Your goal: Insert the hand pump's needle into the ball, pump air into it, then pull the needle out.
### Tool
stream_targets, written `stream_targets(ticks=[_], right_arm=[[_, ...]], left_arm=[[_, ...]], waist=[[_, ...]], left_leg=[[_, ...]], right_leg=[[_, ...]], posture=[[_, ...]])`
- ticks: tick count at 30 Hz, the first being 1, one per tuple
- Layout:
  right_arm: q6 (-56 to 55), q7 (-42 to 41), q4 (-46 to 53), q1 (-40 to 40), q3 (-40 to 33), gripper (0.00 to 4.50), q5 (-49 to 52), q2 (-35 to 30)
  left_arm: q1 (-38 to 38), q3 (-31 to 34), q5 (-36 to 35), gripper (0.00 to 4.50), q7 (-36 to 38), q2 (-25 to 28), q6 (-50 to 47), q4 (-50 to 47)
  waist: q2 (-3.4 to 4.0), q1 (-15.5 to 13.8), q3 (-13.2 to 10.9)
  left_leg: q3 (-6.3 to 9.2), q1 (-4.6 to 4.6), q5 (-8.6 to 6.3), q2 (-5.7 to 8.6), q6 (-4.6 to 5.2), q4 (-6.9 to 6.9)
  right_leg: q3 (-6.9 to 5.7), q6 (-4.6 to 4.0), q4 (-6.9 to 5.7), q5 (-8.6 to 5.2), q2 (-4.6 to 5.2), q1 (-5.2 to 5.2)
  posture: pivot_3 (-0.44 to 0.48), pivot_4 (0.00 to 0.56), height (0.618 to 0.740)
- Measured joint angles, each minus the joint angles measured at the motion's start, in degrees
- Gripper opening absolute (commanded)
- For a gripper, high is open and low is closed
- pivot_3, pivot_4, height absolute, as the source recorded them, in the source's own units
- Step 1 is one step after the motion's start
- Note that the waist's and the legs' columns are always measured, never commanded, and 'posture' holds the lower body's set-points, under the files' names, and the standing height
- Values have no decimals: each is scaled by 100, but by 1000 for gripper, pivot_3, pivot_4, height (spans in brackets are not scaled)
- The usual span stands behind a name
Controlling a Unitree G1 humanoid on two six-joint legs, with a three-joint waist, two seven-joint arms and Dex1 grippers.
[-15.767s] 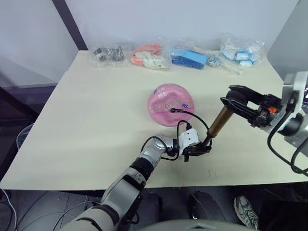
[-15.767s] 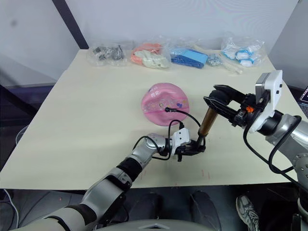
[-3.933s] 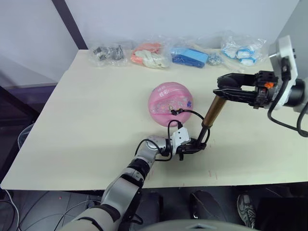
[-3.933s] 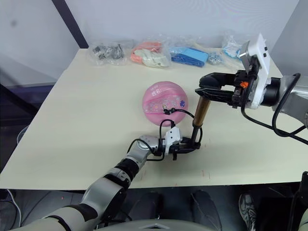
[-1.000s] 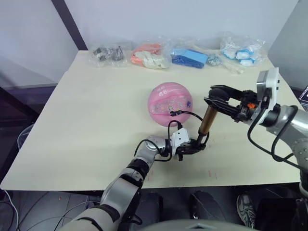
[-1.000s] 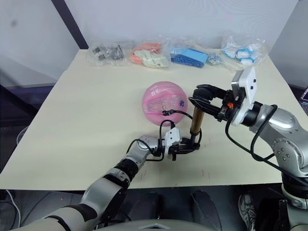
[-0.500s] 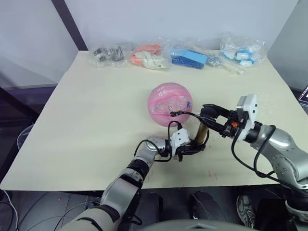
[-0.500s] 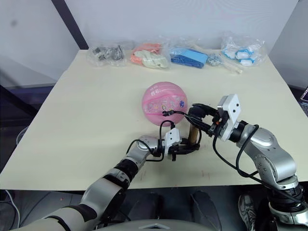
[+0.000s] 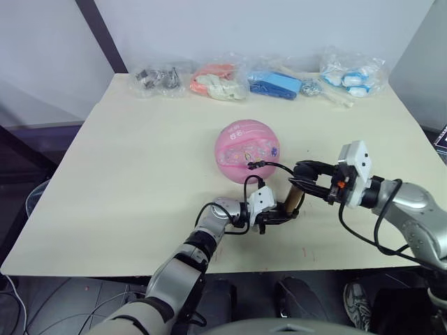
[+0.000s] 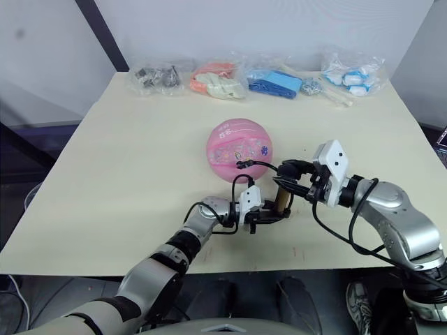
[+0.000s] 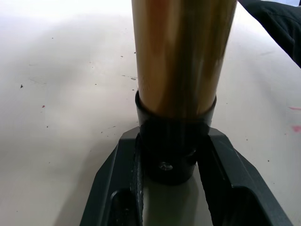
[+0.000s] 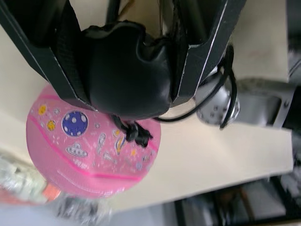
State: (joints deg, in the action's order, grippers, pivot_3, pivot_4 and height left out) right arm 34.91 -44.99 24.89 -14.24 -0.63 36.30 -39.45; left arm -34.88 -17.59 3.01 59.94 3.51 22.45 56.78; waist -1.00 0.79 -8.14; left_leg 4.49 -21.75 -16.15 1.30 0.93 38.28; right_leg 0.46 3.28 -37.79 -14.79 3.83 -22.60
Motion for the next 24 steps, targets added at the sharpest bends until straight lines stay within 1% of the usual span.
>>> stream_targets(ticks=[4, 13, 17, 24], right_arm=[[642, -99, 235, -592, -366, 1960, 609, -494], [1323, -258, 270, -1206, -731, 1960, 1242, -1229], [1503, -344, 201, -1365, -736, 1960, 1378, -1512], [1700, -440, 96, -1743, -779, 1960, 1595, -1712]], left_arm=[[4, 0, 0, 1129, 2, -8, 2, -2], [4, -6, 1, 1129, 2, -17, 18, -1], [2, -11, 1, 1129, 2, -18, 39, 2], [5, -14, 1, 1129, 3, -17, 46, 3]], waist=[[4, -4, -4], [3, -8, -4], [3, -9, -5], [3, -10, -5]], left_leg=[[6, -2, 0, 1, 0, 0], [6, -6, 0, 3, 0, 0], [6, -7, 0, 2, 0, 1], [7, -9, 0, 2, 0, 0]], right_leg=[[-6, 0, 3, 0, 2, 2], [-8, 0, 4, 0, 8, 1], [-8, 0, 4, 0, 9, 0], [-9, 0, 5, 0, 11, -1]], posture=[[0, 150, 740], [0, 150, 740], [0, 150, 740], [0, 150, 740]])
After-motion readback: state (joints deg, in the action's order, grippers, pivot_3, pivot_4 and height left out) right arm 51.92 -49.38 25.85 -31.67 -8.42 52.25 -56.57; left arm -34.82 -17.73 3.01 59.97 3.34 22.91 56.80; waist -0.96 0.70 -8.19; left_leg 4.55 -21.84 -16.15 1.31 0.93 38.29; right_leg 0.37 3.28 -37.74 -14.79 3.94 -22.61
